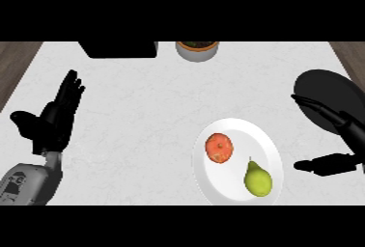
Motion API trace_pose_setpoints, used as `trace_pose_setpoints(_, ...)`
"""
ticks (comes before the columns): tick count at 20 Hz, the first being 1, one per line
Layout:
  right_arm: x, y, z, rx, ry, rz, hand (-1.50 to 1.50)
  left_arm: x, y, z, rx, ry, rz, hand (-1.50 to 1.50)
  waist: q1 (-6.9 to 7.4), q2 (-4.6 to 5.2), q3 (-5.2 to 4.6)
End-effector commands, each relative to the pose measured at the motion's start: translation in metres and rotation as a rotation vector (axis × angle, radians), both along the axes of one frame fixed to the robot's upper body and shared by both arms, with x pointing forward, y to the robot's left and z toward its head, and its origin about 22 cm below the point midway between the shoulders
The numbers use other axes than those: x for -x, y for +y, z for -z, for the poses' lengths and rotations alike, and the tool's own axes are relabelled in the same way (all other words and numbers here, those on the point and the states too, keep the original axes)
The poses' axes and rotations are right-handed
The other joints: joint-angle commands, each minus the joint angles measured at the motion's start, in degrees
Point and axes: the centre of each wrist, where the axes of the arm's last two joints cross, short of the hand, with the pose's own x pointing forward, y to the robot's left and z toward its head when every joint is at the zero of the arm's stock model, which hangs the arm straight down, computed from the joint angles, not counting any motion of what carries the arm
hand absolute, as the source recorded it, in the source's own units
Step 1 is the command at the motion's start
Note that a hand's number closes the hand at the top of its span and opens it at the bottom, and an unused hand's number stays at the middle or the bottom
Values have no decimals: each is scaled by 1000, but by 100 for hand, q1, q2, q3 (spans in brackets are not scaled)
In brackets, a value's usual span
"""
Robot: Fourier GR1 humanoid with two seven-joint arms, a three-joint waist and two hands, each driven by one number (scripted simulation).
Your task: Pick the squash from the plate and place it in the pan
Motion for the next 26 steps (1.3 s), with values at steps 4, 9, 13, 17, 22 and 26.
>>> trace_pose_setpoints(4, 3, 16, -91, 301, 71, -31, -150, 12, 27, 4, -26, 27, -3, 0, 13, -25, -14)
trace_pose_setpoints(9, -1, 44, -114, 318, 23, -5, -150, 10, 5, -5, -12, 5, 19, 0, 73, 14, 3)
trace_pose_setpoints(13, -22, 81, -143, 324, -3, -12, -150, -9, -1, 7, 6, -6, 24, 0, 85, 34, 1)
trace_pose_setpoints(17, -11, 107, -138, 321, 78, -98, -150, 2, 17, 12, -1, -7, 13, 0, 88, 24, -1)
trace_pose_setpoints(22, 12, 135, -115, 284, 110, -183, -150, 1, 0, -6, 13, -6, 20, 0, 68, 13, 4)
trace_pose_setpoints(26, -9, 125, -121, 383, 151, -122, -150, -17, 3, -15, 13, 4, 16, 0, 59, 28, 3)
